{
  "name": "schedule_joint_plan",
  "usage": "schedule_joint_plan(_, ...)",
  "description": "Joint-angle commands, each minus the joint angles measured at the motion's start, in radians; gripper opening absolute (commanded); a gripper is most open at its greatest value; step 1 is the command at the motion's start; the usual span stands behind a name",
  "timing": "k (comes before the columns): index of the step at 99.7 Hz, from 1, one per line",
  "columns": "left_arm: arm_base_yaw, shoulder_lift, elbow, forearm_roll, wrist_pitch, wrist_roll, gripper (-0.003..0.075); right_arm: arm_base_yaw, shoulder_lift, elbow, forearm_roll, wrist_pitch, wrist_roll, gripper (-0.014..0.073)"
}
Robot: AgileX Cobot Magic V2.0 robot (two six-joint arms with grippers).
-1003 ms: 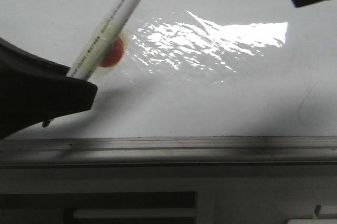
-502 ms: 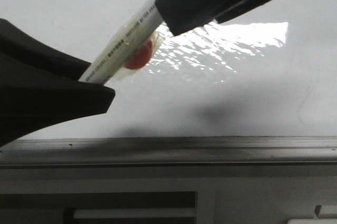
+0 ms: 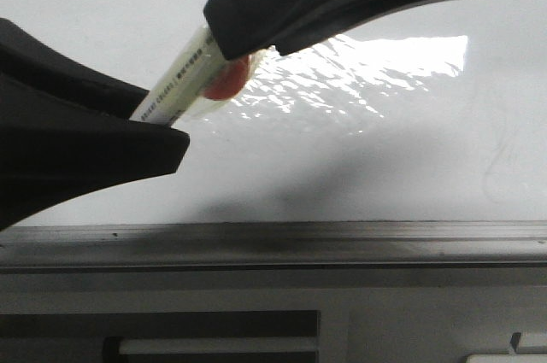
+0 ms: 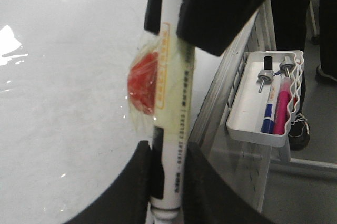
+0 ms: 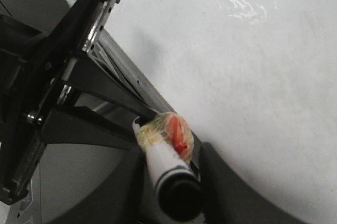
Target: Write number 9 on whiteboard
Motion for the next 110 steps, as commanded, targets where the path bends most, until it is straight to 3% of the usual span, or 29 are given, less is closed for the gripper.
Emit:
schedule_joint_plan(1, -0.004, -0.011, -0.029, -0.01, -0.083, -0.002, -0.002, -0.001, -0.012, -0.038, 0.008, -0.092, -0.005, 0.0162)
schedule_joint_plan(12, -0.004, -0.011, -0.029, -0.01, -0.083, -0.002, -0.002, -0.001, -0.012, -0.038, 0.008, -0.092, -0.005, 0.0095)
schedule_joint_plan(27, -0.004, -0.011, -0.029, -0.01, -0.083, -0.002, -0.002, -0.001, -0.012, -0.038, 0.008, -0.106, -0.005, -0.0069)
schedule_joint_plan(43, -0.004, -0.011, -0.027, -0.008, -0.081, -0.002, 0.0024, -0.001, -0.012, -0.038, 0.006, -0.117, -0.006, -0.0069)
schedule_joint_plan(61, -0.004, -0.013, -0.027, -0.036, -0.08, -0.002, 0.0306, -0.001, -0.014, -0.038, 0.003, -0.115, -0.006, -0.0069)
schedule_joint_plan(68, -0.004, -0.028, -0.027, -0.102, -0.068, -0.002, 0.0371, -0.006, -0.019, -0.038, 0.003, -0.126, -0.006, -0.0069)
schedule_joint_plan(78, -0.004, -0.096, -0.027, -0.214, -0.028, -0.002, 0.0375, -0.039, -0.047, -0.038, 0.003, -0.151, 0.004, -0.0069)
schedule_joint_plan(95, 0.012, -0.261, -0.027, -0.214, 0.082, 0.007, 0.0375, -0.14, -0.076, -0.096, 0.007, -0.082, 0.014, -0.0069)
schedule_joint_plan(110, 0.048, -0.343, -0.027, -0.248, 0.089, 0.007, 0.0375, -0.209, -0.062, -0.177, 0.007, -0.024, 0.014, -0.0069)
